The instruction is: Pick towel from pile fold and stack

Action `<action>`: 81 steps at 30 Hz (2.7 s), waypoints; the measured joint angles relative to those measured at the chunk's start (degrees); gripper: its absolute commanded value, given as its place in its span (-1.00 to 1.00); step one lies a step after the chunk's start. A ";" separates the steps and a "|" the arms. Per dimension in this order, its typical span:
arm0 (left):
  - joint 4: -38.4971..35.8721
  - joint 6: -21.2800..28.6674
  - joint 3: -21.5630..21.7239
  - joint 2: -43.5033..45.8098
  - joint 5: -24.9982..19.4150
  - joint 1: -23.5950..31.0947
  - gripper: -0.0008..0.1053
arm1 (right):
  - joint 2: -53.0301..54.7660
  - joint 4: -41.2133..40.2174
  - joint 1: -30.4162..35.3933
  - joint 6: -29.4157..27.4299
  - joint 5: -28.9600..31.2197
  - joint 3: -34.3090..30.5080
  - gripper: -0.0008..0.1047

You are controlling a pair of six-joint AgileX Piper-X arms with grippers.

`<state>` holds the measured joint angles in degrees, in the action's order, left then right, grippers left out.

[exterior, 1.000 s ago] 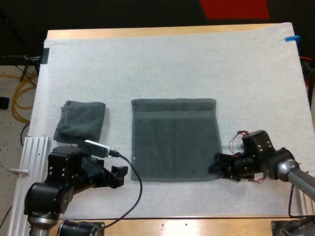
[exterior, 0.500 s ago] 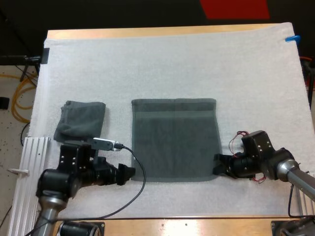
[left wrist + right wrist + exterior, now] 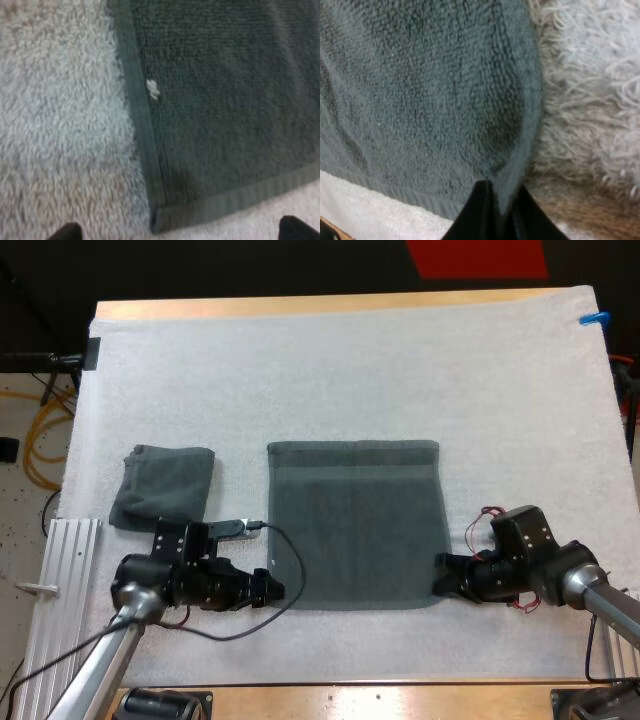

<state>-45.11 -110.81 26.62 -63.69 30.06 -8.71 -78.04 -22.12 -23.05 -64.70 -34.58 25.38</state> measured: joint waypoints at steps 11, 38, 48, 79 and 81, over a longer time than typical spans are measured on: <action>7.50 0.10 0.44 -11.17 8.99 0.00 0.38 | 0.00 0.00 0.00 0.00 -0.94 0.00 -0.99; 7.70 0.29 0.85 -15.70 14.14 0.12 -0.98 | 1.71 -1.02 0.00 -0.43 -1.13 -0.05 -0.99; -8.40 6.64 1.56 -3.60 14.79 0.12 -0.98 | 18.89 -12.01 -5.19 0.56 2.61 -0.11 -0.99; 45.76 -20.94 5.43 -23.50 9.36 0.12 -0.98 | -11.06 27.94 3.82 20.12 5.71 10.62 -0.99; 46.43 -21.03 6.07 -23.66 7.10 0.12 -0.98 | -12.43 27.94 3.82 20.12 6.30 11.98 -0.99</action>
<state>1.32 -131.84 32.68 -87.35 37.16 -8.59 -90.48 5.82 -19.23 -44.57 -28.27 37.36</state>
